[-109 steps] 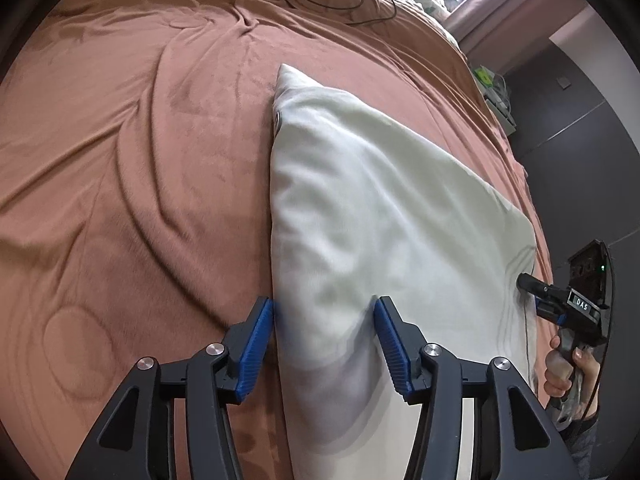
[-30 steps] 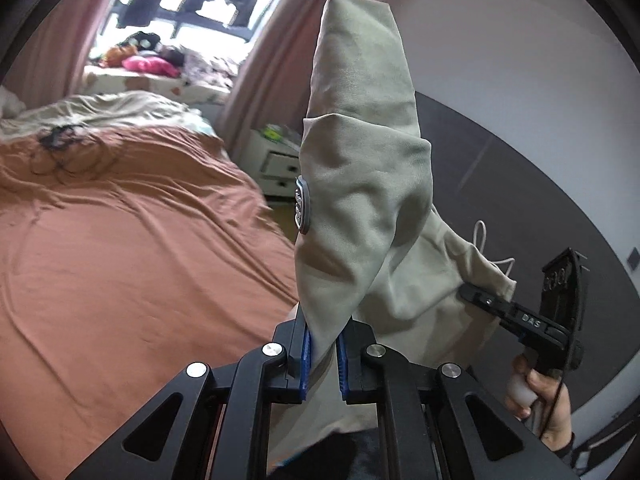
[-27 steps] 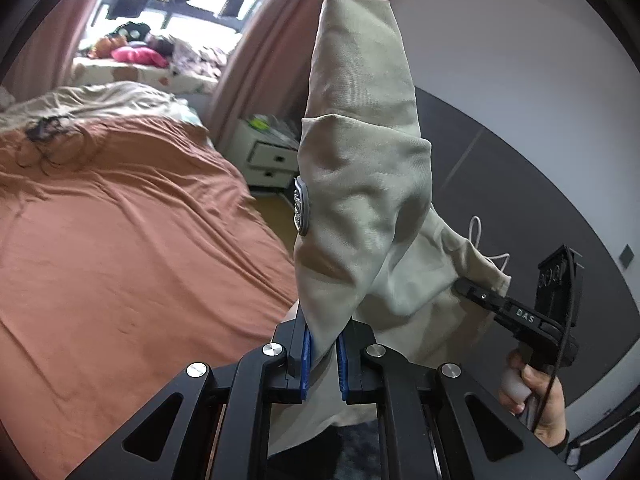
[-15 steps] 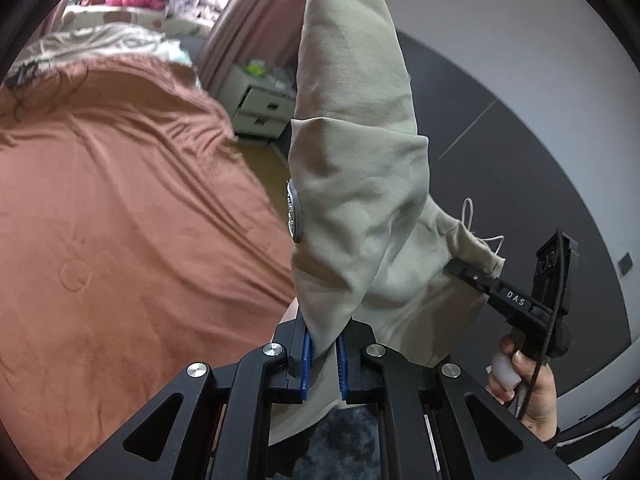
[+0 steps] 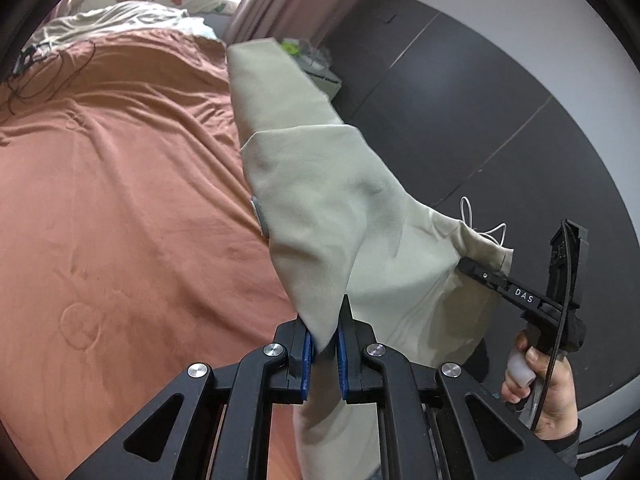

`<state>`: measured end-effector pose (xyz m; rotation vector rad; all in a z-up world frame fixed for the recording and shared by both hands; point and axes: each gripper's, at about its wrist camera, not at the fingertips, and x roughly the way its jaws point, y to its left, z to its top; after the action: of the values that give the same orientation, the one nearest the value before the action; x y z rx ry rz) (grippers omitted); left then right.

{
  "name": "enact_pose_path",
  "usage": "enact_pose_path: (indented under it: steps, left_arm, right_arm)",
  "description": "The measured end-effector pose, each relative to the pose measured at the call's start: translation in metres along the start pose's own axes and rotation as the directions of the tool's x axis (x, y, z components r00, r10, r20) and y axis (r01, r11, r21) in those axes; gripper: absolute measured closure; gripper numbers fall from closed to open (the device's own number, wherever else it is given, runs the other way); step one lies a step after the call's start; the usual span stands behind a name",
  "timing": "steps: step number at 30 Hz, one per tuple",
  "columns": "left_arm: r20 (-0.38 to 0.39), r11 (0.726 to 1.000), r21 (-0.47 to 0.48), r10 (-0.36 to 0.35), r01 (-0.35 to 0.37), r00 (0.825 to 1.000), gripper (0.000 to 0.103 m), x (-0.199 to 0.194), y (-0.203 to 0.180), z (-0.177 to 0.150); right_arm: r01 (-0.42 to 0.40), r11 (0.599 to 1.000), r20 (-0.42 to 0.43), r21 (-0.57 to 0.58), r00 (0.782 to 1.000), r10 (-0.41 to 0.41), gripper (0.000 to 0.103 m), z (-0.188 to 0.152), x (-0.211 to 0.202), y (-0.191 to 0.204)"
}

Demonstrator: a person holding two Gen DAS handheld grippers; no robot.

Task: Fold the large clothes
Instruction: 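Lower the folded jacket onto the bed corner and open both tools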

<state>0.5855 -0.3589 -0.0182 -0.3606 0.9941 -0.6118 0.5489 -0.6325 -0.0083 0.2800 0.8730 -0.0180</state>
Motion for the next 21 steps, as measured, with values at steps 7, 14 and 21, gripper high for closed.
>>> enact_pose_path:
  steps: [7, 14, 21]
  left_arm:
    - [-0.035, 0.99, 0.071, 0.122, -0.119, 0.992, 0.052, 0.039, 0.02, 0.0]
    - [-0.06, 0.99, 0.052, 0.133, -0.13, 0.989, 0.036, 0.047, 0.049, -0.026]
    - [-0.13, 0.989, 0.064, 0.143, -0.135, 0.981, 0.036, 0.062, 0.058, -0.052]
  right_arm:
    - [0.128, 0.992, -0.079, 0.01, 0.989, -0.127, 0.05, 0.012, 0.062, 0.001]
    - [0.193, 0.971, -0.061, 0.141, 0.981, -0.186, 0.042, -0.018, 0.048, -0.038]
    - [0.239, 0.944, -0.077, 0.228, 0.971, -0.227, 0.042, -0.082, 0.007, -0.085]
